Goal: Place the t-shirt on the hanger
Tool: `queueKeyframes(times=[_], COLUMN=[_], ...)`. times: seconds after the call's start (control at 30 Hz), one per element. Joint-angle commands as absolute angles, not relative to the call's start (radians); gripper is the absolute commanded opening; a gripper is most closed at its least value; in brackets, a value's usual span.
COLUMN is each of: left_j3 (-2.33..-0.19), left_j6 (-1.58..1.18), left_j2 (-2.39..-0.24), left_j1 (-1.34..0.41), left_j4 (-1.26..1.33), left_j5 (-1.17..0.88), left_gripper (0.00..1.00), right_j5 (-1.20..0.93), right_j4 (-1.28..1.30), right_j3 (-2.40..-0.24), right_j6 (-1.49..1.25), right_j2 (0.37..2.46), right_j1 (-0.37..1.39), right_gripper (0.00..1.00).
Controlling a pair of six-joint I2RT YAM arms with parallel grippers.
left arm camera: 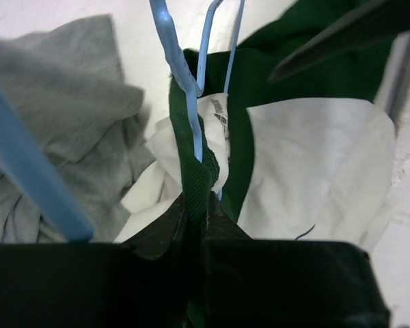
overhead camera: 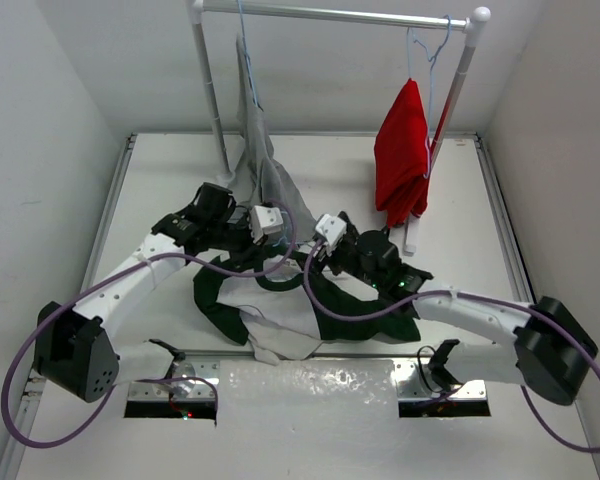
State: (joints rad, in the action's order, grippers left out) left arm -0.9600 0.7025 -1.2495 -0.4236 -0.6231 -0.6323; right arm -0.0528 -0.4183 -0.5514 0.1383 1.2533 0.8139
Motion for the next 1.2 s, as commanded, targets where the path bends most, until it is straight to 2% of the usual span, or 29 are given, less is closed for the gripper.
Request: queueKeyframes(times=[0.0, 0.13, 0.2, 0.27, 0.33, 0.37, 0.47, 0.5, 0.53, 0.63, 0.9, 1.17], left_j3=[-1.029, -1.049, -1.039, -1.035, -1.032, -1.032, -1.028, -1.023, -1.019, -1.011, -1.008, -1.016], left_j6=[0.572, 0.503, 0.479, 0.425, 0.390, 0.379, 0.351, 0.342, 0.341, 0.345, 0.357, 0.365], left_j2=[-1.207, -1.204, -1.204, -1.206, -1.206, -1.207, -1.213, -1.213, -1.212, -1.213, -1.215, -1.207], left_j1=[-0.414, -0.414, -0.414, -0.414, -0.413, -0.414, -0.413, -0.413, -0.413, -0.414, -0.414, -0.414], left_j4=[-0.569, -0.554, -0.516, -0.488, -0.457, -0.450, -0.426, -0.417, -0.413, -0.407, -0.407, -0.407], left_j5=[-0.516, -0.546, -0.558, -0.517, -0.500, -0.496, -0.494, -0.492, -0.489, -0.488, -0.485, -0.482], left_gripper=[0.00, 0.00, 0.00, 0.00, 0.00, 0.00, 0.00, 0.00, 0.00, 0.00, 0.00, 0.00], right_j5=[0.215, 0.458, 0.489, 0.474, 0.440, 0.425, 0.388, 0.382, 0.371, 0.353, 0.363, 0.387], right_j4=[-0.474, -0.408, -0.408, -0.466, -0.497, -0.526, -0.584, -0.610, -0.647, -0.765, -0.721, -0.752], right_j3=[-0.588, -0.545, -0.491, -0.430, -0.402, -0.402, -0.414, -0.407, -0.397, -0.403, -0.477, -0.466], right_j6=[-0.018, -0.231, -0.357, -0.412, -0.497, -0.530, -0.584, -0.630, -0.652, -0.699, -0.704, -0.759], right_j2=[1.142, 1.014, 0.948, 0.934, 0.960, 1.010, 1.101, 1.159, 1.186, 1.287, 1.420, 1.526], right_j1=[0.816, 0.816, 0.816, 0.816, 0.818, 0.819, 0.819, 0.827, 0.831, 0.851, 0.888, 0.887], right_gripper=[0.99, 0.99, 0.99, 0.94, 0.81, 0.71, 0.56, 0.43, 0.41, 0.41, 0.53, 0.54])
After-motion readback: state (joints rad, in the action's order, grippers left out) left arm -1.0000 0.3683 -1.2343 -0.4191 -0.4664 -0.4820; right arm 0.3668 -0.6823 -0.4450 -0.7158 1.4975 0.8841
